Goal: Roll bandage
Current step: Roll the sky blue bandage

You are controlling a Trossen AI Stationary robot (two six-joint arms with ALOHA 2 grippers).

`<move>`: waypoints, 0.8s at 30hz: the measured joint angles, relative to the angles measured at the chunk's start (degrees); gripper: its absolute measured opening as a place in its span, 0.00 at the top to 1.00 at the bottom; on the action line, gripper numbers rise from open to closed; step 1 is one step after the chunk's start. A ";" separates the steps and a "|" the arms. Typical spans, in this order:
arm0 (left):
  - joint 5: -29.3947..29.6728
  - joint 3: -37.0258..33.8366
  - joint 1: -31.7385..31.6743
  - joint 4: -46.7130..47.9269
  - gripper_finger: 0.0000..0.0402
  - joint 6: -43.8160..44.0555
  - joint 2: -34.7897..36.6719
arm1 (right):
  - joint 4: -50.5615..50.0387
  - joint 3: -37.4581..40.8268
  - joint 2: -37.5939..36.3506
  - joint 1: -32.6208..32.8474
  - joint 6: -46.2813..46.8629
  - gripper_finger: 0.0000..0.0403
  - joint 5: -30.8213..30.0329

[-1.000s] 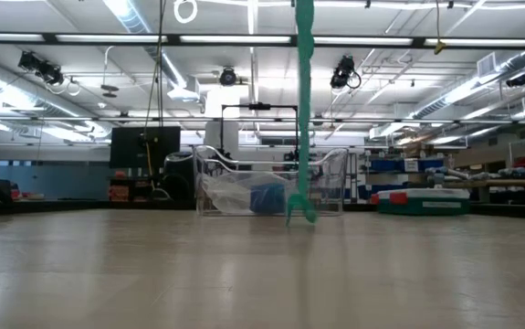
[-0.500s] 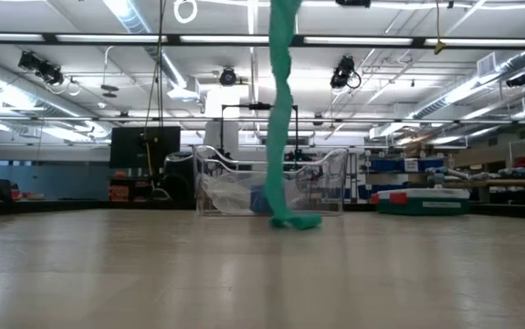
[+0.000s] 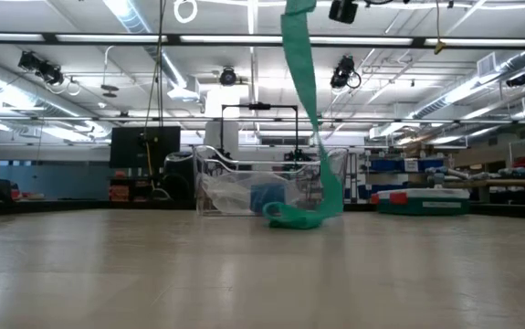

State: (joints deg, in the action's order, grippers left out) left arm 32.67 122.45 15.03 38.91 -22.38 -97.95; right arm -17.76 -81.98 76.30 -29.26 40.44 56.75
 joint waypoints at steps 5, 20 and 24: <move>0.30 0.00 -0.76 9.50 0.52 17.47 0.00 | 0.78 -4.21 -1.17 0.78 0.35 1.00 0.47; -5.43 0.00 -5.91 14.54 0.52 39.79 -1.36 | 1.49 -15.06 -1.47 4.25 1.41 1.00 -2.42; -6.37 -0.02 -6.81 14.40 0.52 42.97 -2.19 | 1.44 -15.43 -1.47 5.56 1.04 1.00 -4.19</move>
State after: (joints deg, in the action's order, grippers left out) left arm 26.30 122.44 8.22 53.32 20.59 -100.14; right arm -16.32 -97.41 74.83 -23.70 41.47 52.56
